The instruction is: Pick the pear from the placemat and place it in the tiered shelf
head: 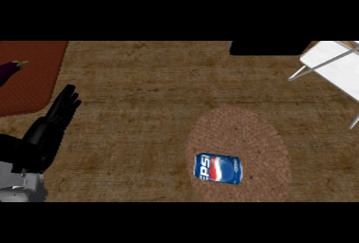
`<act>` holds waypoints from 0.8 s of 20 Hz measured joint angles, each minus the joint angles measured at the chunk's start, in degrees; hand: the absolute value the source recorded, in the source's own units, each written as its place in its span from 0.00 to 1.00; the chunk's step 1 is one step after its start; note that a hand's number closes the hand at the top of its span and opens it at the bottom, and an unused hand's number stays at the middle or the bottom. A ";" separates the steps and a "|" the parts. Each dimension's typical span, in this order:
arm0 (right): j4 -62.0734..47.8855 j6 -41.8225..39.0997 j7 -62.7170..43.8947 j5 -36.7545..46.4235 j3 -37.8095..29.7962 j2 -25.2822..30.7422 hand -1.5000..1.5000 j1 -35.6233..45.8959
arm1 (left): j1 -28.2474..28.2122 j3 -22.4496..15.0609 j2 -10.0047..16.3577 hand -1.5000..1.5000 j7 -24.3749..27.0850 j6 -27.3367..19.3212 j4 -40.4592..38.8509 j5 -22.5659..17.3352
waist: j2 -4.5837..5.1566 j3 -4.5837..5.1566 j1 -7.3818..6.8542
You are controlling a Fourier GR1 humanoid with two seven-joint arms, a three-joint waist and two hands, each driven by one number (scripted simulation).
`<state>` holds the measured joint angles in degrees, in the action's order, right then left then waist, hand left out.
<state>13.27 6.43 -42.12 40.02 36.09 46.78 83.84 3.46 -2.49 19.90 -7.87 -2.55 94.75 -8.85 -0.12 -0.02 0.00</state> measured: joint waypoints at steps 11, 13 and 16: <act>7.31 10.47 -10.23 -2.93 -8.41 6.74 0.00 10.41 | -0.20 0.66 -0.10 0.50 -1.27 0.27 0.69 -0.11 | -0.61 0.06 0.71; 8.75 11.75 -12.13 -4.09 -10.52 8.63 0.00 11.33 | -0.59 1.19 0.15 0.50 -1.16 0.20 0.88 -0.10 | -0.84 0.05 1.19; 11.27 12.45 -14.26 -6.29 -13.93 11.87 0.00 12.79 | -1.69 1.42 0.07 0.50 -1.22 0.10 1.54 -0.13 | -1.18 0.02 1.78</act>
<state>24.54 18.88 -56.37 33.73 22.15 58.65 96.63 1.76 -1.08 19.97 -9.10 -2.45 96.29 -8.98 -1.30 0.01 1.78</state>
